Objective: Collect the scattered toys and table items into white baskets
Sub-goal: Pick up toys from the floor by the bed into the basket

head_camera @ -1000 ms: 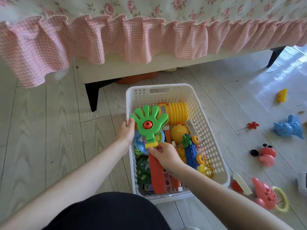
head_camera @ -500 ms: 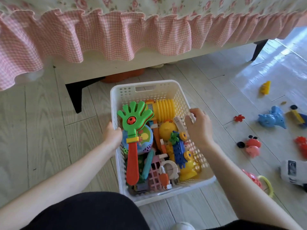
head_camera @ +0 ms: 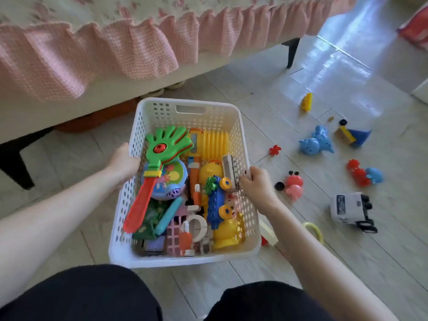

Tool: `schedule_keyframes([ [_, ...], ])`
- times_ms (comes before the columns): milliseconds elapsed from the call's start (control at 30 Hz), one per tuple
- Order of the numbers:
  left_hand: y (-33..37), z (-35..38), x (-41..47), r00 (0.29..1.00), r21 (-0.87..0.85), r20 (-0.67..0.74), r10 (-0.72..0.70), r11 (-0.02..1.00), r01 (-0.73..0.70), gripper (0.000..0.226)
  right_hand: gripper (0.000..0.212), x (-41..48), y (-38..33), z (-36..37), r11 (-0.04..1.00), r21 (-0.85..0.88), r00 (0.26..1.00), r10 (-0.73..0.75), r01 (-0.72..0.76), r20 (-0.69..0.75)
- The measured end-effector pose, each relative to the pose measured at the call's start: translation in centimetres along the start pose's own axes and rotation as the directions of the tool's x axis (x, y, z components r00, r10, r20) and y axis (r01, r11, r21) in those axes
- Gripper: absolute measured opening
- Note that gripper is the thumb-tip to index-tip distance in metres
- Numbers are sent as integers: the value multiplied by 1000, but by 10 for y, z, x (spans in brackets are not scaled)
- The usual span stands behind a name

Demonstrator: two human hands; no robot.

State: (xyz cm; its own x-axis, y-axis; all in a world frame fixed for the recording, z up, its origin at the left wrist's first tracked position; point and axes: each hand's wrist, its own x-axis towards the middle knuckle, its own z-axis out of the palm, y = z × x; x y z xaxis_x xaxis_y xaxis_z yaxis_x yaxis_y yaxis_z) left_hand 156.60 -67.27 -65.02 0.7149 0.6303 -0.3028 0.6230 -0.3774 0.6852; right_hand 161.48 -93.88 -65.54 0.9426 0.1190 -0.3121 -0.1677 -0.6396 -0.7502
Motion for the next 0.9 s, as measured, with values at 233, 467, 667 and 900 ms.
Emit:
schedule_keyframes([
  [233,42,34,29,993,159,60,97,982,-105,29,22,23,9,-26,996,80,998,47,-44,-42],
  [467,75,66,71,968,267,164,191,936,-230,28,22,39,30,-25,989,129,992,78,-65,-95],
  [667,75,79,89,968,328,154,199,914,-240,27,44,67,49,-45,941,335,935,153,-39,-321],
  [900,68,88,97,971,351,98,217,906,-238,18,30,166,87,-51,967,76,891,254,-244,-376],
])
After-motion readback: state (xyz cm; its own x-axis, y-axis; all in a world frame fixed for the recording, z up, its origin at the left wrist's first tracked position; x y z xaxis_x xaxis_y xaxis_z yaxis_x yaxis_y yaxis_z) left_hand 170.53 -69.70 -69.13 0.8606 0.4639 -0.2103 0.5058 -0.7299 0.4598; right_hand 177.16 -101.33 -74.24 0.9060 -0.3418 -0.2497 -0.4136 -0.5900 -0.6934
